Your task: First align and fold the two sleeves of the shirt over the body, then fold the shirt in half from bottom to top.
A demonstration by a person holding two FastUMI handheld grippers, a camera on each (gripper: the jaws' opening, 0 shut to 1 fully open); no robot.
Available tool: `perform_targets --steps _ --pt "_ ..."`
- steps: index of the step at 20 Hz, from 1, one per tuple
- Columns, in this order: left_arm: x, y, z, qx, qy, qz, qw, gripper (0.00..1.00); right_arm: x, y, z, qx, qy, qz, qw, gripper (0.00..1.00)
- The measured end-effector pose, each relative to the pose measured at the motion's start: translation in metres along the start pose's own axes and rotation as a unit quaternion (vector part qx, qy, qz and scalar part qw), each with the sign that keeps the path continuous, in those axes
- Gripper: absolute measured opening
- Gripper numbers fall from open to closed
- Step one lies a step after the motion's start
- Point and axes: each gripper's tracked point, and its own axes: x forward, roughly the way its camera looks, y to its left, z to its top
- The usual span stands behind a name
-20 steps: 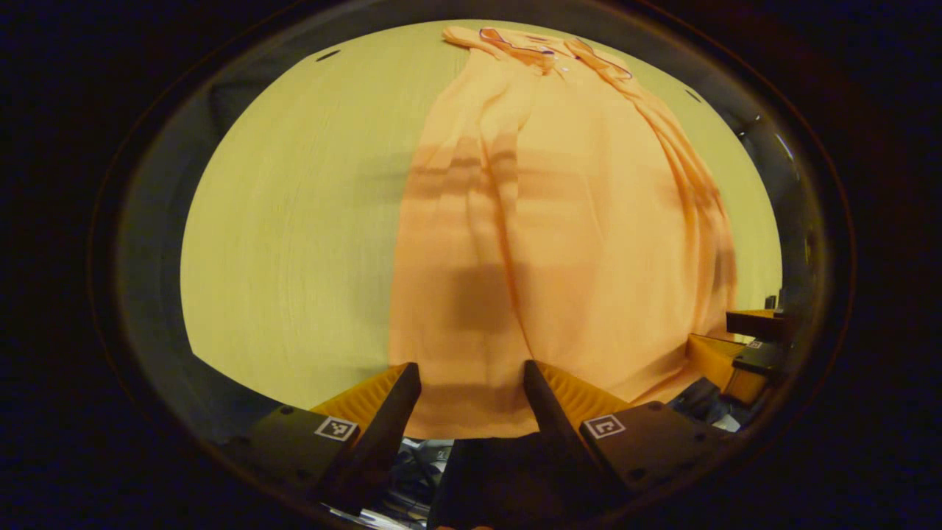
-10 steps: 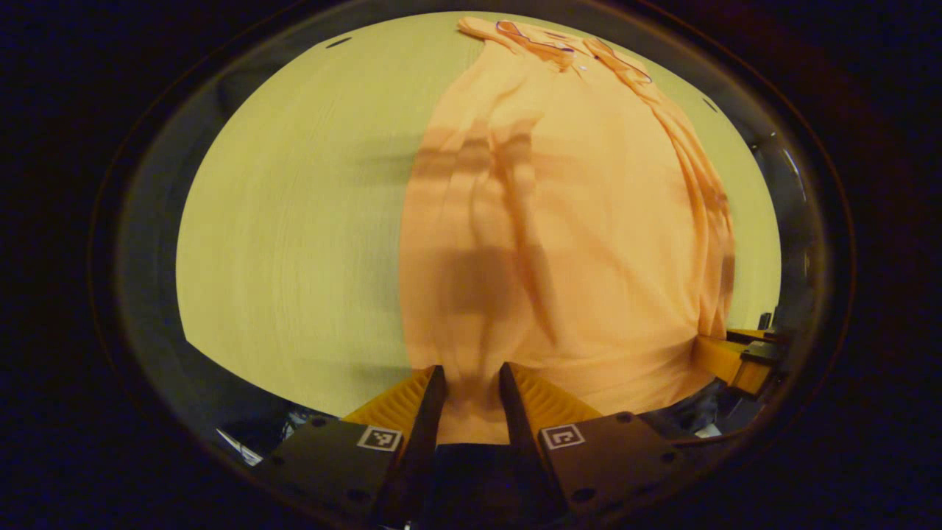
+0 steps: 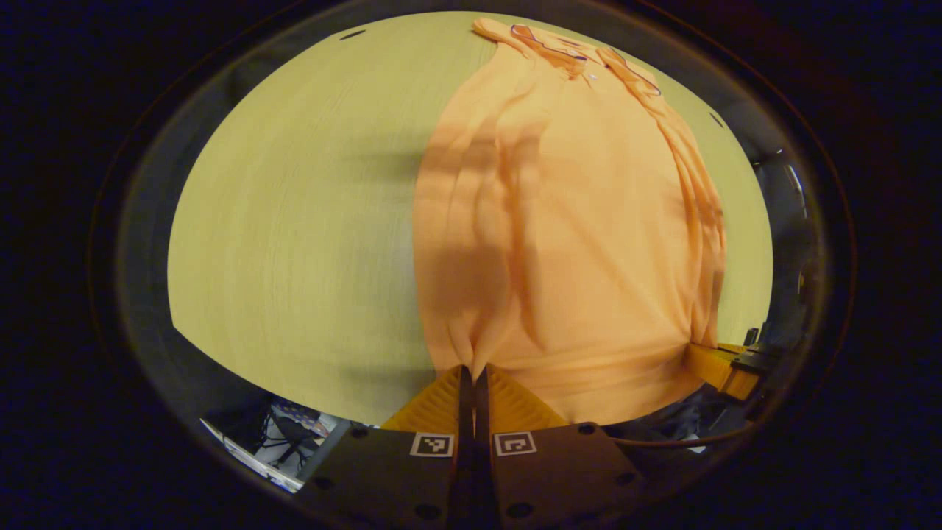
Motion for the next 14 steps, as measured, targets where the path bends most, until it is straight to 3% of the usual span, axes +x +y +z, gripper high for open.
perform_targets --steps 7,13,14 --pt "-0.022 0.002 0.026 0.023 -0.023 0.013 0.999 0.06 -0.017 0.006 0.014 0.013 -0.014 0.017 1.000 0.00" --pt "-0.040 -0.006 0.073 0.023 -0.054 0.008 0.998 0.06 -0.041 0.004 0.067 0.022 -0.051 0.028 0.998 0.00" --pt "-0.043 -0.006 0.084 0.024 -0.060 0.008 0.998 0.10 -0.046 0.004 0.079 0.022 -0.058 0.030 0.998 0.00"
